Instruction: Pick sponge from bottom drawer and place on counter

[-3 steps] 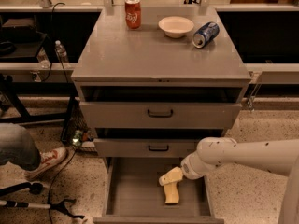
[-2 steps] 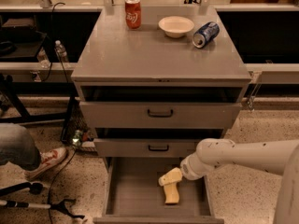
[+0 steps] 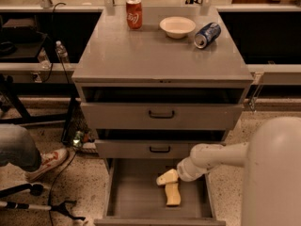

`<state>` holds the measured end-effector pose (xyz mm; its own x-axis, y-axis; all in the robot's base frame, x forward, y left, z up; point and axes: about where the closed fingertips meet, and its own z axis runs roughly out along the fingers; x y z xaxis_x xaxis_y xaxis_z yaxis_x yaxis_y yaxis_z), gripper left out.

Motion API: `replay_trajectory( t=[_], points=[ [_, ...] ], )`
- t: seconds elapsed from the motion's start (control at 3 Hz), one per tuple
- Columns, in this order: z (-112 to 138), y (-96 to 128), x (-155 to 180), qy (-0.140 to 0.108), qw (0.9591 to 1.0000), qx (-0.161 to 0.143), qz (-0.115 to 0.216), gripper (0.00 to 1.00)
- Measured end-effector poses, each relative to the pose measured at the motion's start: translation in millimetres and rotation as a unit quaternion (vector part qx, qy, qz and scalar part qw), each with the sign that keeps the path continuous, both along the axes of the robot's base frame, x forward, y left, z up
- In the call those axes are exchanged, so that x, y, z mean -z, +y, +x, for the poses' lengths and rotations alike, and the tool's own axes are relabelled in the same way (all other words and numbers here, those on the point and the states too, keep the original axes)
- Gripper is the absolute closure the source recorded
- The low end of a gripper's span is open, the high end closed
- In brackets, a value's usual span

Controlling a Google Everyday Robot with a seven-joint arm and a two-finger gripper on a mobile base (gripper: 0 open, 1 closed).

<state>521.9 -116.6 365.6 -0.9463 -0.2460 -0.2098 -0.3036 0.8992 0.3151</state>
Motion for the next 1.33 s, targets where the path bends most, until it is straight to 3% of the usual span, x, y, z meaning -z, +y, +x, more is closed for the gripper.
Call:
replay_trajectory(
  t=[0.67, 1.33],
  points=[
    [16, 29, 80, 0.025, 0.9984, 0.041, -0.032, 0.00],
    [25, 36, 112, 0.029, 0.9976, 0.046, -0.042, 0.00]
  ],
)
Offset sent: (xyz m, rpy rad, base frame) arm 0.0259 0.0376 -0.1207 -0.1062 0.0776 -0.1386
